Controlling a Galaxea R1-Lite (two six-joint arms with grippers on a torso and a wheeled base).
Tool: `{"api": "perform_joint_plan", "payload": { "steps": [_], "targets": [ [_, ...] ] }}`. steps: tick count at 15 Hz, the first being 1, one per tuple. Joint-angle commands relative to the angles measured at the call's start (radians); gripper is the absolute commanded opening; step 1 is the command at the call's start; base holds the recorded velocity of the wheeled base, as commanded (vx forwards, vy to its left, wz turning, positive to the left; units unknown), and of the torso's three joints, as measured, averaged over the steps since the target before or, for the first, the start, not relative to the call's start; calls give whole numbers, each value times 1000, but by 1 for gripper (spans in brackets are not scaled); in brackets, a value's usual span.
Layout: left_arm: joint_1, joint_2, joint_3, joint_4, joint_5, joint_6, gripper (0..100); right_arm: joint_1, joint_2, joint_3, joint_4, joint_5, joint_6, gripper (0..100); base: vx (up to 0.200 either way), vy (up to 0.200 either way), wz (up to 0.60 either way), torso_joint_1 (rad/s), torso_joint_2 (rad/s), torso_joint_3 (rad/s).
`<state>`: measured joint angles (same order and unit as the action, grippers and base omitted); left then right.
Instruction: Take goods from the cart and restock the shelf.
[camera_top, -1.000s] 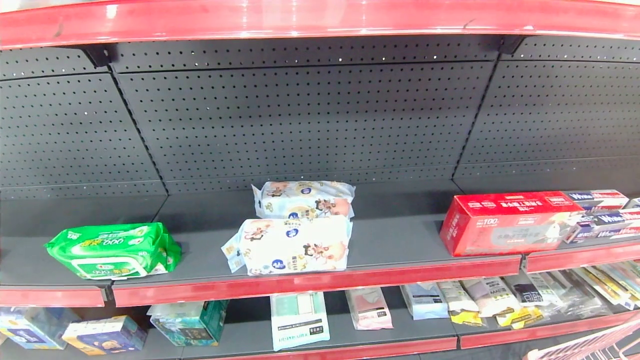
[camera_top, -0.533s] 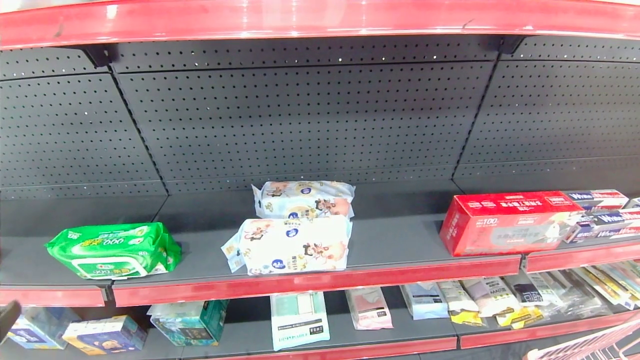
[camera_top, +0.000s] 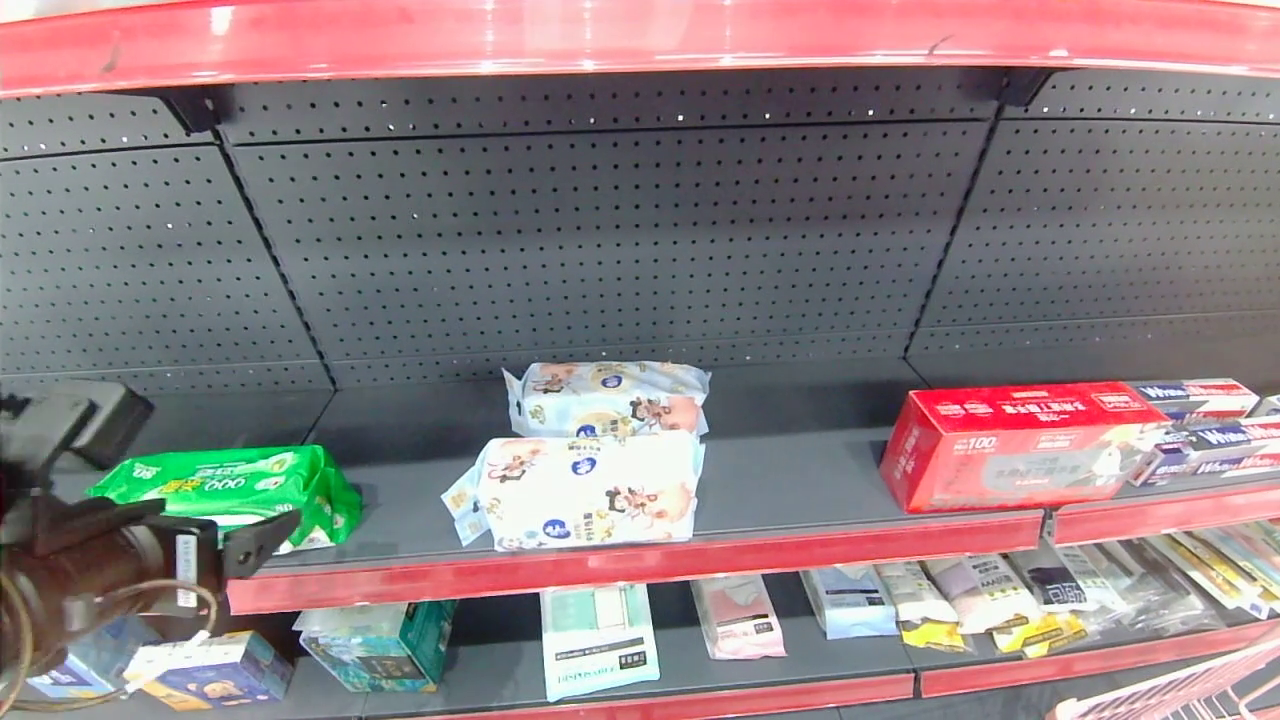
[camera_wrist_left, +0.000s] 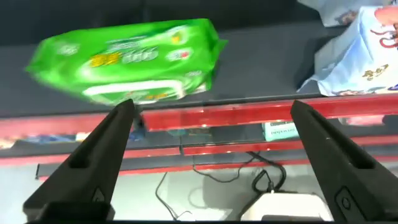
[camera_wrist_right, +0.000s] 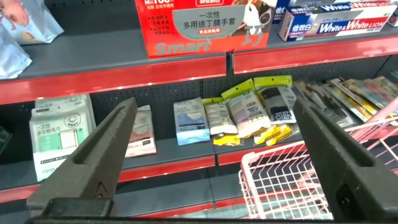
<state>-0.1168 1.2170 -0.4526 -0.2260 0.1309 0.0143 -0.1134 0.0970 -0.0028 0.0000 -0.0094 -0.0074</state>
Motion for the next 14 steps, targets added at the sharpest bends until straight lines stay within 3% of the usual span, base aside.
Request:
{"api": "perform_joint_plan", "payload": {
  "steps": [1,5,9,14],
  "targets": [
    [-70,162,-38,-24,10,1,100,0,3,0,0,0,-2,100,0,0,0,0,0,0],
    [-121,254,-146,-26,23,12,100,0,3,0,0,0,0,100,0,0,0,0,0,0],
    [-124,354,-201,-23,44,64,100,0,3,0,0,0,0,100,0,0,0,0,0,0],
    [-142,464,-307,-24,52,72,100,0,3,0,0,0,0,100,0,0,0,0,0,0]
  ]
}}
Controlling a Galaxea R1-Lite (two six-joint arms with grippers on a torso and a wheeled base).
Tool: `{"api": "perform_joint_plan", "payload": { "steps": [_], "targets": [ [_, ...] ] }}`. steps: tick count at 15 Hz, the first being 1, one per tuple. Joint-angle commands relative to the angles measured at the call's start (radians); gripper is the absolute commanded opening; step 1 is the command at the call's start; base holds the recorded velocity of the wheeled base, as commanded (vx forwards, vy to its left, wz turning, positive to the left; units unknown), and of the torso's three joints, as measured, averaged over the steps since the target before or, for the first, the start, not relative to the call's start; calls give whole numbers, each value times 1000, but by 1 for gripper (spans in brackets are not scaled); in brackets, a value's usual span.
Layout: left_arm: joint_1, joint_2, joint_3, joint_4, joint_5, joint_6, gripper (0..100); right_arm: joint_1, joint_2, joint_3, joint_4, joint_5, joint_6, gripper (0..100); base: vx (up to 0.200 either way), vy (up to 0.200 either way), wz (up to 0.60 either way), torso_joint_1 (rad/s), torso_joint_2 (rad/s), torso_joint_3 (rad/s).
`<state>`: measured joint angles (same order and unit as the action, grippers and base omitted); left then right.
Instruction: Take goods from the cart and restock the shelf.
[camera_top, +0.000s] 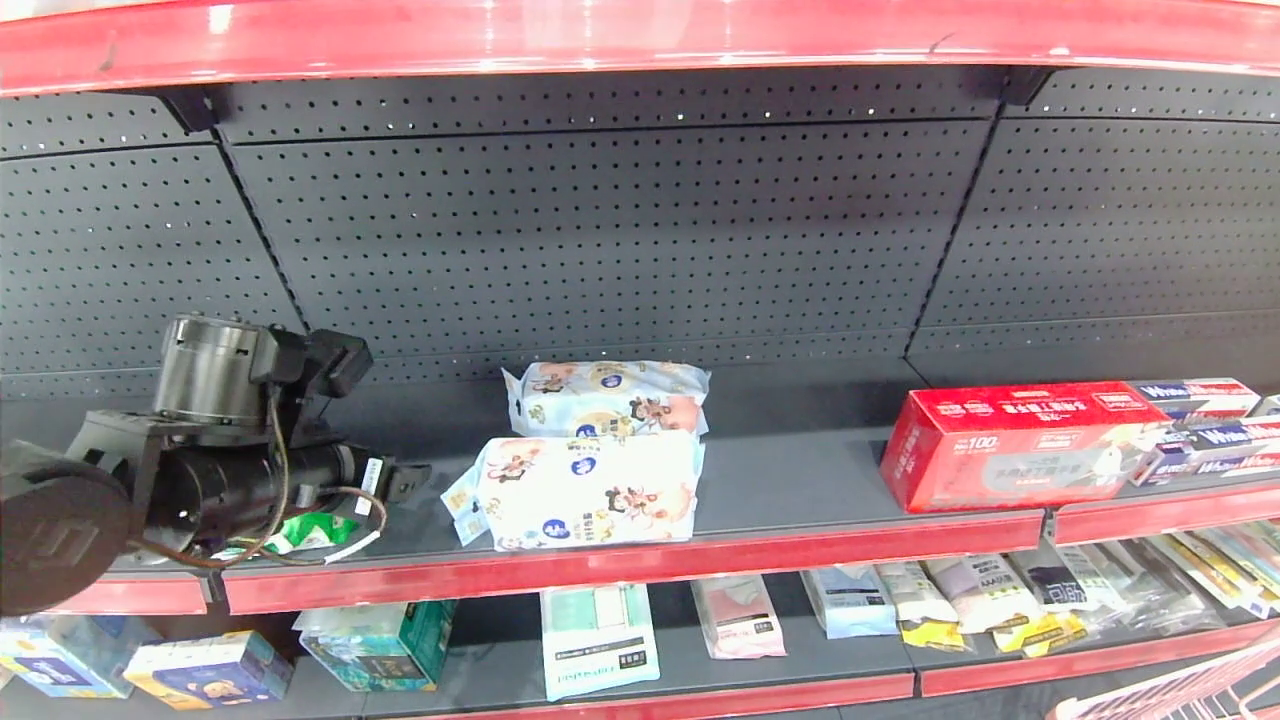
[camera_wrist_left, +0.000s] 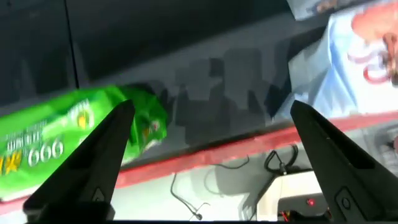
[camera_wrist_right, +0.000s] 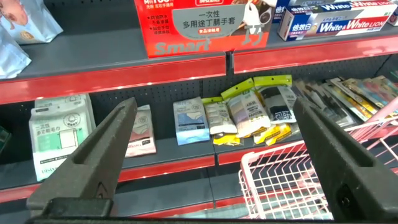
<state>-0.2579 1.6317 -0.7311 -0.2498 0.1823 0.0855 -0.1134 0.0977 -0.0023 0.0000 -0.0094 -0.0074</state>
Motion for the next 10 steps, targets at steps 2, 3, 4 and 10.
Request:
{"api": "perform_joint_plan", "payload": {
  "steps": [2,3,4,10],
  "targets": [
    [-1,74,-41,-3,2,0,100,0,2,1,0,0,0,100,0,0,0,0,0,0],
    [-3,89,-54,-3,2,0,100,0,2,-1,0,0,0,100,0,0,0,0,0,0],
    [-8,103,-65,-5,0,0,100,0,2,-1,0,0,0,100,0,0,0,0,0,0],
    [-47,171,-120,-34,22,2,100,0,2,1,0,0,-2,100,0,0,0,0,0,0]
  ]
}}
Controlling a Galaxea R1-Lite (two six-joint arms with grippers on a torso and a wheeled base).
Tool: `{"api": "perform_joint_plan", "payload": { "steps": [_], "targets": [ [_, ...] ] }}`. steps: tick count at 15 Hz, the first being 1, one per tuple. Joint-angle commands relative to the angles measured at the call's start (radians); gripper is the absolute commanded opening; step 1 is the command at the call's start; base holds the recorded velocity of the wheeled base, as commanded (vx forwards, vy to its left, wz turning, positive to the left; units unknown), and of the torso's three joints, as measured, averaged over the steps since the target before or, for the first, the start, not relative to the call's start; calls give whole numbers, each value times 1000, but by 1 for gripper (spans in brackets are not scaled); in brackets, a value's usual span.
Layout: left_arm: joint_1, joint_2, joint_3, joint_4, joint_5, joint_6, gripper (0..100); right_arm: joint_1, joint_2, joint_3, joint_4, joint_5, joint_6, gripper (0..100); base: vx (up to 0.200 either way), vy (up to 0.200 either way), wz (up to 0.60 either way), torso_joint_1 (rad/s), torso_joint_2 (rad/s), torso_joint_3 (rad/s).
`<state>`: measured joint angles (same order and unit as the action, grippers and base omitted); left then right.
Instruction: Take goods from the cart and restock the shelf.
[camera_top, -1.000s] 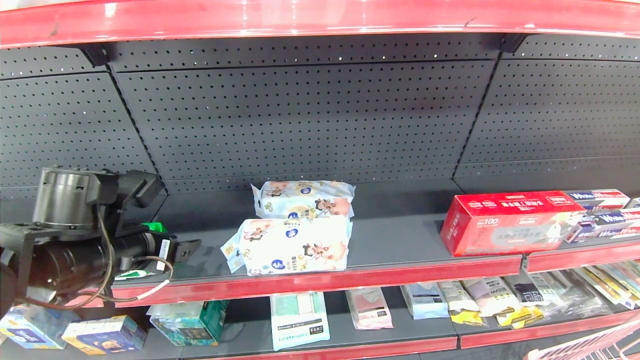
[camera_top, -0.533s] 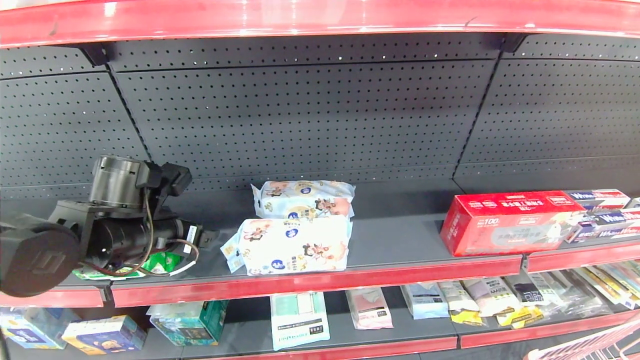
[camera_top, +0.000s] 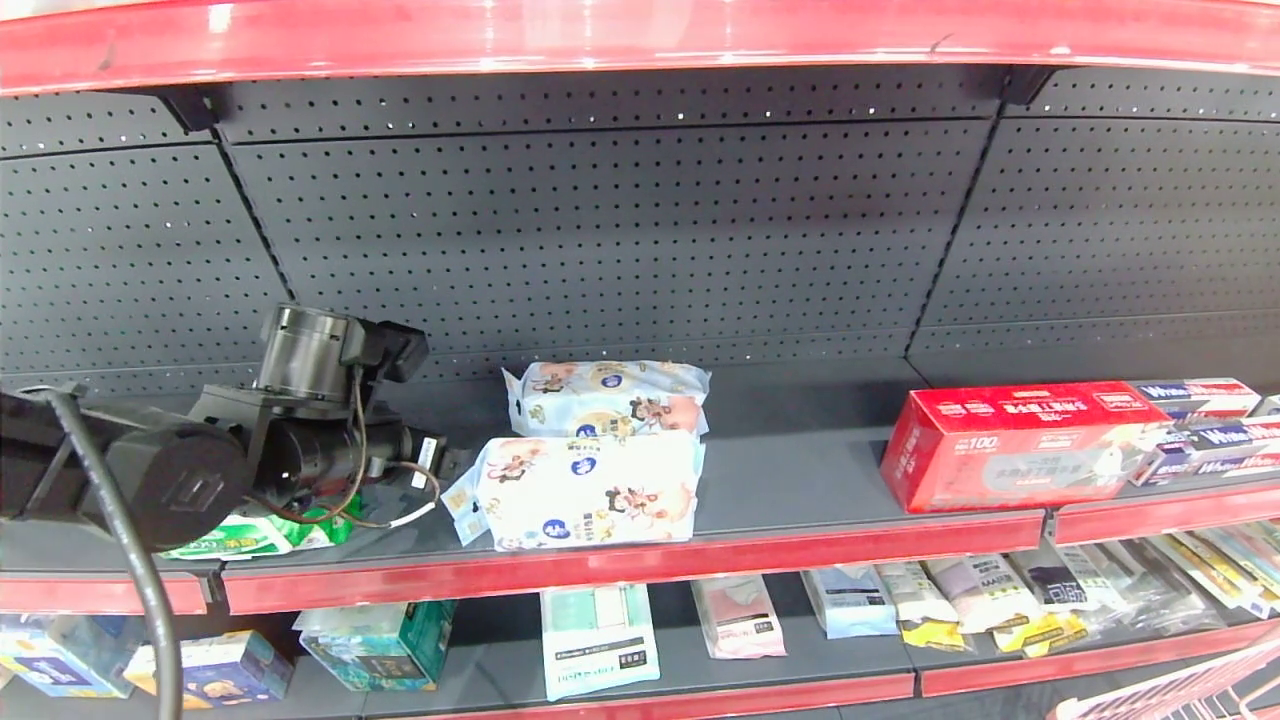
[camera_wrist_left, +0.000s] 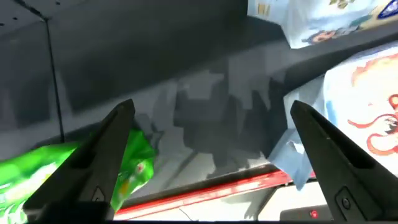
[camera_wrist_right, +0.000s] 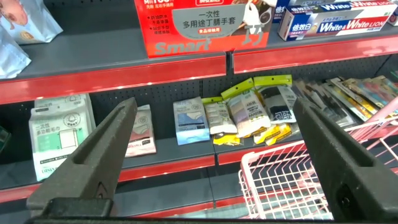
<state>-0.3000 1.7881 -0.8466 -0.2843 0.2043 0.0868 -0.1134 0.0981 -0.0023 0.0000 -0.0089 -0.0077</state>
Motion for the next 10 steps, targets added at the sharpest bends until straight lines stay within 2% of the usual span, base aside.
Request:
{"api": "perform_joint_plan", "payload": {
  "steps": [1,10],
  "targets": [
    [-7,19,-6,0,0,1,100,0,2,-1,0,0,0,100,0,0,0,0,0,0],
    [-28,51,-34,0,15,-1,100,0,2,1,0,0,0,100,0,0,0,0,0,0]
  ]
}}
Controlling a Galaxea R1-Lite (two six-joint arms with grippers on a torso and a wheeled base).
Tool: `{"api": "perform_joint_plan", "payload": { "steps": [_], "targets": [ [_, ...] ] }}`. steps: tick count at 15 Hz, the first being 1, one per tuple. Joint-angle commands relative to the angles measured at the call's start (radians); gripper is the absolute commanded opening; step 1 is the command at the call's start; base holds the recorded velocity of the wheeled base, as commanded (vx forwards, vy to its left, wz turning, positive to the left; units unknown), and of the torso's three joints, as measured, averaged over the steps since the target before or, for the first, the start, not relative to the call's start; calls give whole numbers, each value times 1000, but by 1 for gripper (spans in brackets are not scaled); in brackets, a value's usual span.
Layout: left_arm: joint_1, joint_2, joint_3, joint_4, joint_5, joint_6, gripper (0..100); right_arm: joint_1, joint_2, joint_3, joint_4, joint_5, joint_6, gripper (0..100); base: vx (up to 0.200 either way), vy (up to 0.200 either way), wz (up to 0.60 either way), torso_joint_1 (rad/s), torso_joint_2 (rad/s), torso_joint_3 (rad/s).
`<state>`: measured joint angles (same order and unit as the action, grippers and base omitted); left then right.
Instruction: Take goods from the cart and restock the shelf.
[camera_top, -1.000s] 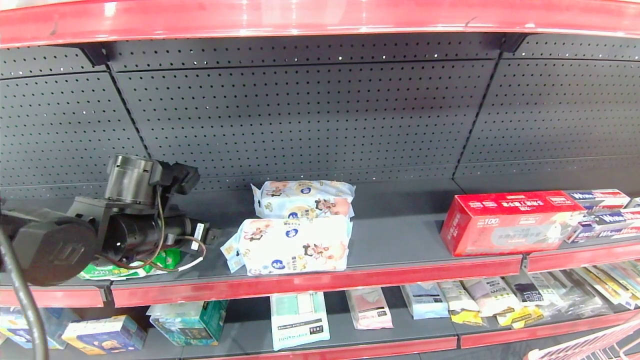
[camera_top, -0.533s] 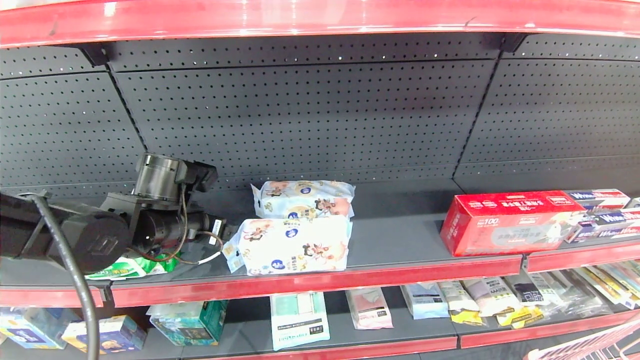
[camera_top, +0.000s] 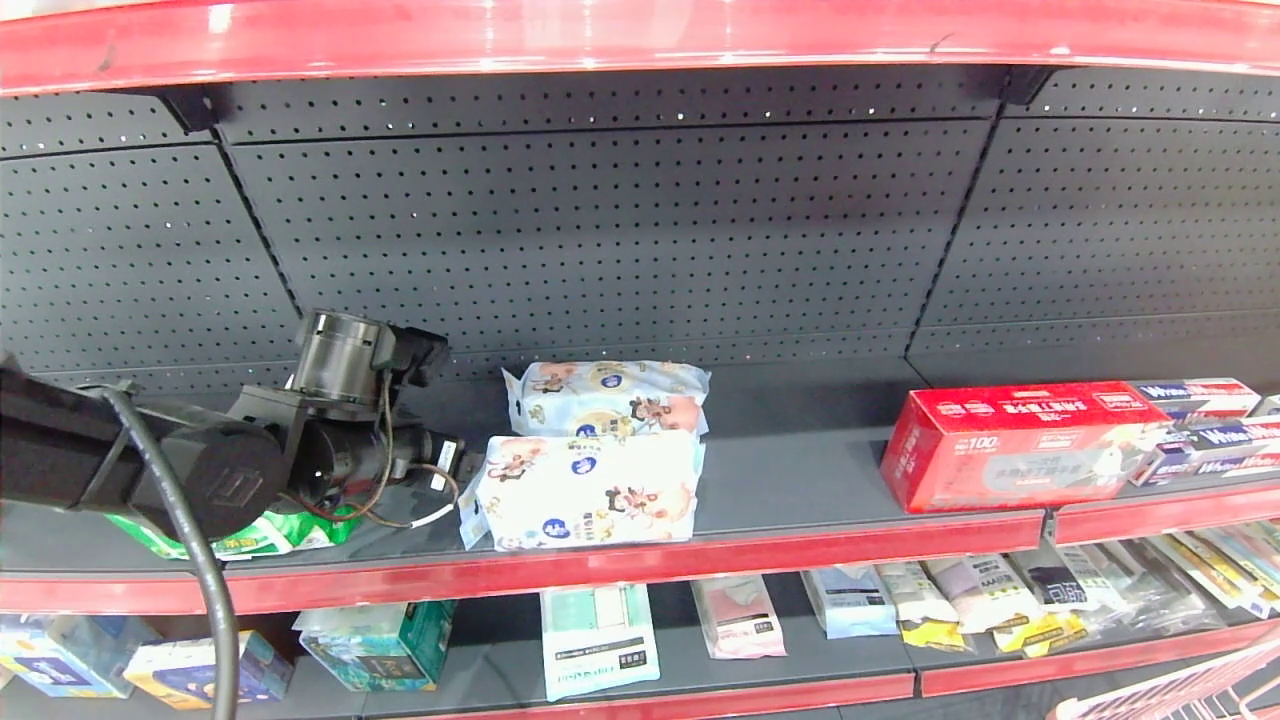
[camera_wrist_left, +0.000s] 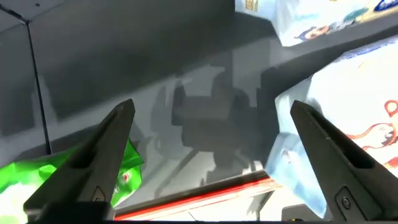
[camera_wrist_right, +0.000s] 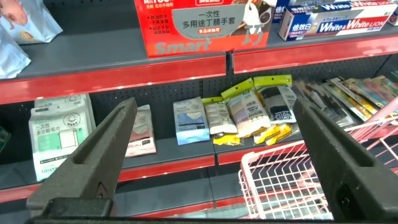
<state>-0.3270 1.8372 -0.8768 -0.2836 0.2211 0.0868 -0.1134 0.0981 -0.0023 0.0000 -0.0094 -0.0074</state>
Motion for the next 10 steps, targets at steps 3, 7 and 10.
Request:
{"api": "perform_joint_plan", "payload": {
  "steps": [3,7,10],
  "targets": [
    [-15,10,-18,0,14,-1,100,0,2,-1,0,0,0,100,0,0,0,0,0,0],
    [-35,17,-24,1,18,-1,100,0,2,-1,0,0,0,100,0,0,0,0,0,0],
    [-44,19,-24,3,18,-1,100,0,2,-1,0,0,0,100,0,0,0,0,0,0]
  ]
}}
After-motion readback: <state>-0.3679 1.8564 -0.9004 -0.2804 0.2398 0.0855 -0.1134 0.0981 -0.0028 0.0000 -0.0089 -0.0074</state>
